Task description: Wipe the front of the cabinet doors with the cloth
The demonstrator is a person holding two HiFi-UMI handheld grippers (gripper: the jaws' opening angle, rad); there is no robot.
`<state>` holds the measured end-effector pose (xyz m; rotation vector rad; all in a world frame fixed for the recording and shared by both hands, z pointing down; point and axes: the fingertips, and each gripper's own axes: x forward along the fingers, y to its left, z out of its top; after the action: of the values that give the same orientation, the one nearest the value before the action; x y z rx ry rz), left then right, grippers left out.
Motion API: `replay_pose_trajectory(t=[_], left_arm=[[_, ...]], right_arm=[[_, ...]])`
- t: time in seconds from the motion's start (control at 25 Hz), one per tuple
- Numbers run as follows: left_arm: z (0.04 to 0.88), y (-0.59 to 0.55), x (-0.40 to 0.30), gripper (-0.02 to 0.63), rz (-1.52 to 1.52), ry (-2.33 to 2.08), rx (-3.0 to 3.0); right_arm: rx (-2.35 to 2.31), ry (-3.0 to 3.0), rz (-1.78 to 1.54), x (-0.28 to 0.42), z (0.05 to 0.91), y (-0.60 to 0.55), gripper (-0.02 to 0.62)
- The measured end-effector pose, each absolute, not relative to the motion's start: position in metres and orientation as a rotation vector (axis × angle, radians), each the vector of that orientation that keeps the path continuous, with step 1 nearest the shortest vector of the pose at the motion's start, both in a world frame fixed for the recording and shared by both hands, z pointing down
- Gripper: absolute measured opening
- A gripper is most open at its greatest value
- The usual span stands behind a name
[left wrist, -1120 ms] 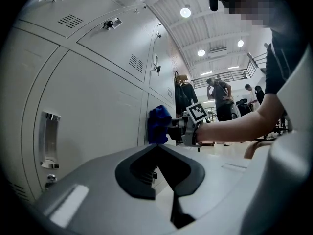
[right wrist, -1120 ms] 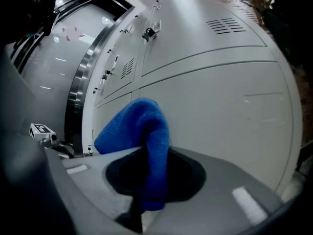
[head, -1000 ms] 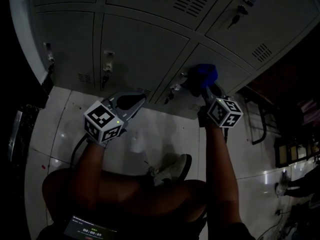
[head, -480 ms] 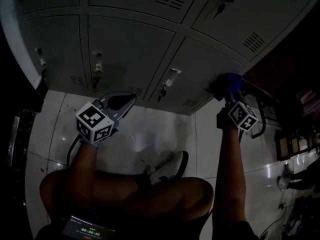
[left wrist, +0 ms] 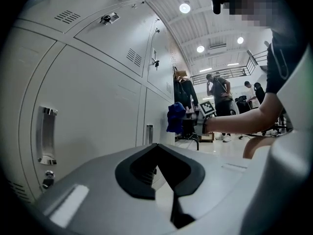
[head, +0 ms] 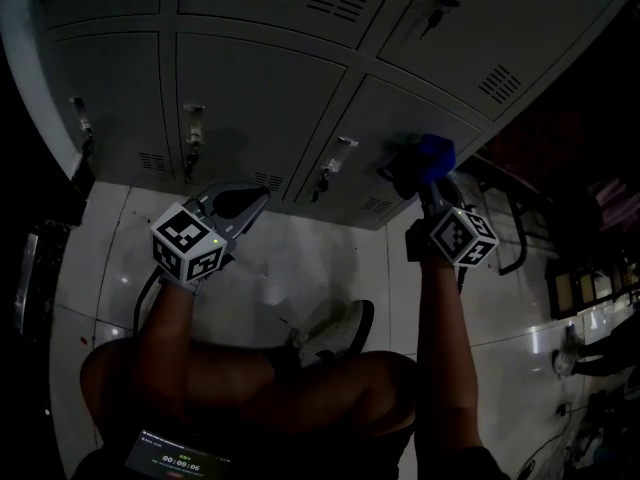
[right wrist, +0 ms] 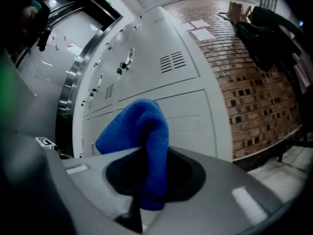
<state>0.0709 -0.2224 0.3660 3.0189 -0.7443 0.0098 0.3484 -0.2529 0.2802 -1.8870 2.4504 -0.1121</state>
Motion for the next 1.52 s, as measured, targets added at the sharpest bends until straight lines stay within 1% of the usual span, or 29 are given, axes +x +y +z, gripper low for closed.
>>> replay_pose_trajectory(t=[0.16,0.32,0.44,0.56,0.76,1.0,1.52], left_arm=[[0.361,-0.223,0.068,0.005,-0.022,-0.750,3.017],[0.356,-0.224,0.064,0.005,-0.056,-0.756,3.009],[0.354,-0.225,0.064,0.005,-0.062,-0.760,3.012],[0.355,-0.224,0.065,0.005,-0.058,-0.748,3.018],[0.358,-0.224,0.067,0.005,-0.044,-0.740,3.019],[0.361,-0.224,0.069,0.005,-0.028,-0.737,3.017],[0.370,-0.223,0.075,0.005,0.019,-0.726,3.018]], right_arm=[[-1.775,2.574,-0.120,0.282,0.293,-0.260,0.071],[-1.706,2.693,-0.162,0.227,0.326,-0.273,0.071],[-1.697,2.748,-0.189,0.206,0.349,-0.286,0.071],[-1.728,2.743,-0.233,0.202,0.365,-0.300,0.071],[-1.787,2.712,-0.229,0.218,0.369,-0.308,0.071],[-1.864,2.684,-0.223,0.260,0.370,-0.304,0.071],[-2.150,2.368,-0.312,0.413,0.370,-0.273,0.071]])
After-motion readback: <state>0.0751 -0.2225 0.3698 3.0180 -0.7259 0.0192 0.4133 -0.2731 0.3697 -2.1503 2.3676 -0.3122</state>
